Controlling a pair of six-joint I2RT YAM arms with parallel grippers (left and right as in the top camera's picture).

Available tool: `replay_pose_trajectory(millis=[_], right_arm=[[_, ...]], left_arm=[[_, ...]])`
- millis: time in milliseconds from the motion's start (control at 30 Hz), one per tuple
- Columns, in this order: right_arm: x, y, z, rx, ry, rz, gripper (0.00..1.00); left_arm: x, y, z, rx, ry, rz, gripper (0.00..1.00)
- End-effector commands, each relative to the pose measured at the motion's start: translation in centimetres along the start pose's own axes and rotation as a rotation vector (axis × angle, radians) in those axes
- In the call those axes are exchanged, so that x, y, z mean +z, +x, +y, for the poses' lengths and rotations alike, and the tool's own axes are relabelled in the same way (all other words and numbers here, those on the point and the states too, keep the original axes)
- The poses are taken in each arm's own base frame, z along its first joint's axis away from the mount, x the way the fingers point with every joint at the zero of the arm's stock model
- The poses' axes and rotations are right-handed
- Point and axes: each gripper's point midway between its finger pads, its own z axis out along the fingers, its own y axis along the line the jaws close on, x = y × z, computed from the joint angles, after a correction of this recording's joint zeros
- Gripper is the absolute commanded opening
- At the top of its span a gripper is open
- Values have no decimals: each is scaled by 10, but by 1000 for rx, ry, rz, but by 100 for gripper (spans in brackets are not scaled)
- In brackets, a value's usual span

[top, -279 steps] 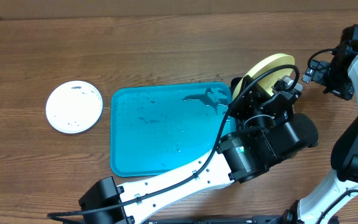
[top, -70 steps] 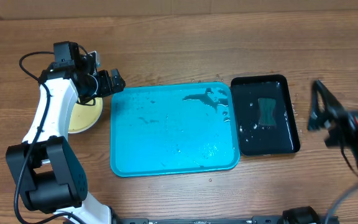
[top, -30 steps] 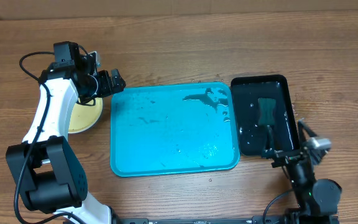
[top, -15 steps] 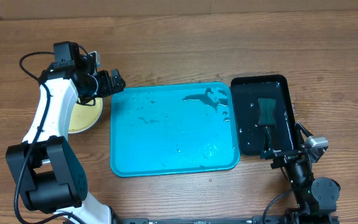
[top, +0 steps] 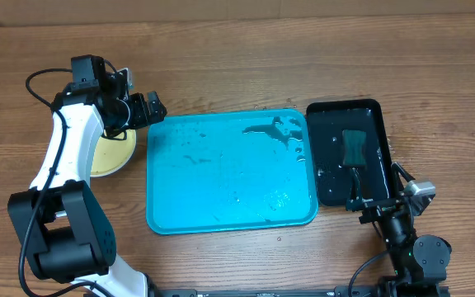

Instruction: Clean dirty plates on tray and stack at the side

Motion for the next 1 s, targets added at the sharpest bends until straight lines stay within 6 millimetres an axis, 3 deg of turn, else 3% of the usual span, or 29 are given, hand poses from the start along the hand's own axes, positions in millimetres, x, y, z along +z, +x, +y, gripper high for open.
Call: replay_pose_trajectory(millis=[0,200,367,533,633,667,867,967], right_arm=[[0,1,-2,-3,8,-8,100],[0,1,-3,-3,8,-7,100],[0,1,-2,-3,8,-8,100],[0,1,-3,-3,8,-7,100],[0,1,-3,-3,8,-7,100],[0,1,-2,-3,8,-8,100],[0,1,-2,-3,8,-8,100],[0,1,-2,-3,8,-8,100]], left_arm=[[2,2,-1,21,10,7,99],[-4,0,-7,54,-29,-14,100],[-37,-6,-47,161,-34,-107,100],[-93,-1,-108,293,46,-245,100],[-137,7,-139,363,101,-346,100],[-161,12,-151,392,128,-404,100],[-237,28,-164,435,179,-587,100],[-256,50,-148,431,125,-593,100]])
